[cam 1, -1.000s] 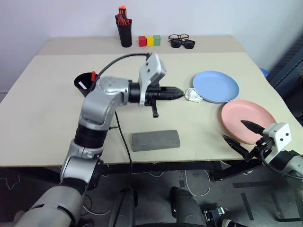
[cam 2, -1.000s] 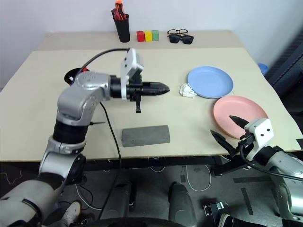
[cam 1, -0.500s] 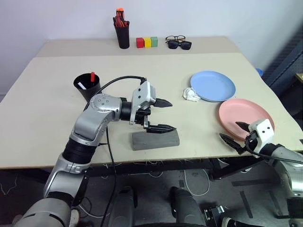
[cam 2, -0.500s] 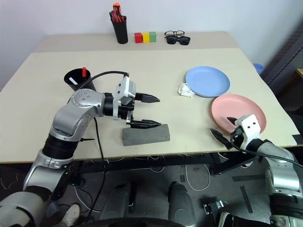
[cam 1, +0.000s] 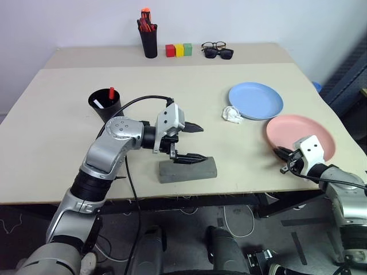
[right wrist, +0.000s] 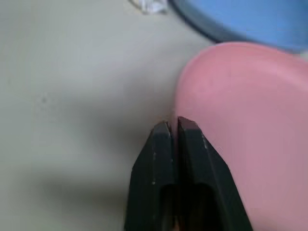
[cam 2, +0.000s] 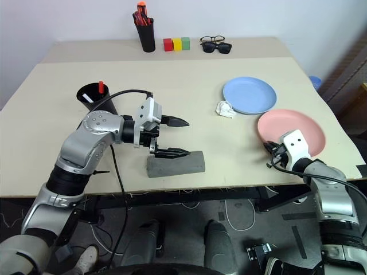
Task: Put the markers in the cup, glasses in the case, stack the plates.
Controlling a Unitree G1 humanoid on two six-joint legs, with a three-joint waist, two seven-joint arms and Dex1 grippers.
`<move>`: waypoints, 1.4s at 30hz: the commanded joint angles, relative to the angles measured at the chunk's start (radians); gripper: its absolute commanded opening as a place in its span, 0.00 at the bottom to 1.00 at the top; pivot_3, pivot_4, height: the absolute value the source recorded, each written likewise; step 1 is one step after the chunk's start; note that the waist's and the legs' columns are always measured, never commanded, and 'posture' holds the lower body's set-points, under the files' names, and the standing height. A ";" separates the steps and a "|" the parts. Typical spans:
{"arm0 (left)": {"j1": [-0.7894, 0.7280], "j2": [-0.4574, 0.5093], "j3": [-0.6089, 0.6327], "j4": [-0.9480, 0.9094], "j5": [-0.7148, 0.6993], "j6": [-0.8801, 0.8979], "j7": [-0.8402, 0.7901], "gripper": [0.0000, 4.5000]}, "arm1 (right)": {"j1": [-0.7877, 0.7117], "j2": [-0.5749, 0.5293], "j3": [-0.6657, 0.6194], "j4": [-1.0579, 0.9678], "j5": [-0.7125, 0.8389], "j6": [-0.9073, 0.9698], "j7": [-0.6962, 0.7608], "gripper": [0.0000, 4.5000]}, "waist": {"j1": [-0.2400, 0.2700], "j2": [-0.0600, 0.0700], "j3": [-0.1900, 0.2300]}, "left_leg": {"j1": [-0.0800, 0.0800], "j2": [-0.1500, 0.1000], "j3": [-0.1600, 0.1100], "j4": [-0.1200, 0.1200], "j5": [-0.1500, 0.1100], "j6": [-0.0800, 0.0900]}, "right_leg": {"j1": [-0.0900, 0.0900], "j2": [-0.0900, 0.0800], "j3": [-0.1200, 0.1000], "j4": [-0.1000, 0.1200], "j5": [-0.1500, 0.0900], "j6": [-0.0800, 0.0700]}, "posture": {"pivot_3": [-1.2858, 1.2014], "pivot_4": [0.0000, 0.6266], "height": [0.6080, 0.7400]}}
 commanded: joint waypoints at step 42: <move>0.187 0.103 0.152 -0.298 -0.127 0.209 0.376 1.00 | -0.710 0.219 0.208 0.670 -0.071 -0.393 0.171 0.66 | -0.008 0.000 0.001 | 0.002 0.000 0.000 -0.011 0.002 -0.002 | -0.004 0.001 0.000 0.002 0.001 -0.001 | 0.52 0.24 1.00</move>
